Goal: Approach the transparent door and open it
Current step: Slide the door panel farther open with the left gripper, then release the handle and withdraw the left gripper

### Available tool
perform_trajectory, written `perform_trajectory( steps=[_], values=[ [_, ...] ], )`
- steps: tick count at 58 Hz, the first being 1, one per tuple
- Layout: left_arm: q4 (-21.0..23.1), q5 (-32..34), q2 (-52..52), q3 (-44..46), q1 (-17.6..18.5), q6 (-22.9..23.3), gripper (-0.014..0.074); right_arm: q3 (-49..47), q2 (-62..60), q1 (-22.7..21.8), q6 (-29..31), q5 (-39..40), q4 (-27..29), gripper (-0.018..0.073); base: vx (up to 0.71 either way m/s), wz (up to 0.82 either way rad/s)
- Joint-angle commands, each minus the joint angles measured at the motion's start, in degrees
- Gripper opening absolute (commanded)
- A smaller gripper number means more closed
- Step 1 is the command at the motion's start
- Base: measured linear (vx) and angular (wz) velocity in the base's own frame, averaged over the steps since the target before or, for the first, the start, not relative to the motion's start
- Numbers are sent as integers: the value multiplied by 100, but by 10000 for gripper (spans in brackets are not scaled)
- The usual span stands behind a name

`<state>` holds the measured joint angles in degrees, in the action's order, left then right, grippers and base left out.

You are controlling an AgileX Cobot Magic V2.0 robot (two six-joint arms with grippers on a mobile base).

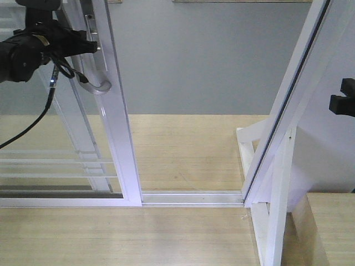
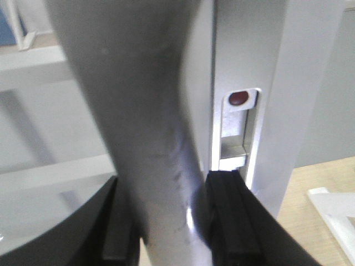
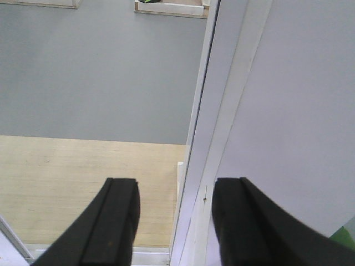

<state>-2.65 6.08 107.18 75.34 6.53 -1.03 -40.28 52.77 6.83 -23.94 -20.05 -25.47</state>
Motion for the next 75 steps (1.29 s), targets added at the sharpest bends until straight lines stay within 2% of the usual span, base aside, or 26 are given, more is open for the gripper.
perform_trajectory(
  steps=[1,8,17,25,31,39,46,60,75],
  values=[
    [143,110,-439,192,-203,-13,371,-168,-70,-36,62,365,-95,385,0,0],
    [-37,-608,-628,174,-263,-24,373,-168,-70,-36,62,365,-95,385,0,0],
    [-622,-1194,-940,174,-294,-5,374,-168,-56,-36,62,364,-114,385,0,0],
    [-664,-1795,-1252,174,-416,-30,374,-168,-56,-36,62,364,-114,385,0,0],
    [-730,-2136,-1511,47,-491,-330,374,-168,-56,-36,62,371,-114,385,0,0],
    [-796,-2124,-1934,-509,-548,-445,372,-168,-56,-36,62,381,-115,385,0,0],
    [-700,-1929,-2509,-1366,-528,-439,372,-168,-56,-36,62,386,-115,385,0,0],
    [-88,-608,-4041,-3157,-529,-407,372,-168,-56,-36,63,324,-115,385,0,0],
    [-42,-707,-4943,-3901,-529,-404,372,-168,-56,-36,63,324,-115,385,0,0]
  ],
)
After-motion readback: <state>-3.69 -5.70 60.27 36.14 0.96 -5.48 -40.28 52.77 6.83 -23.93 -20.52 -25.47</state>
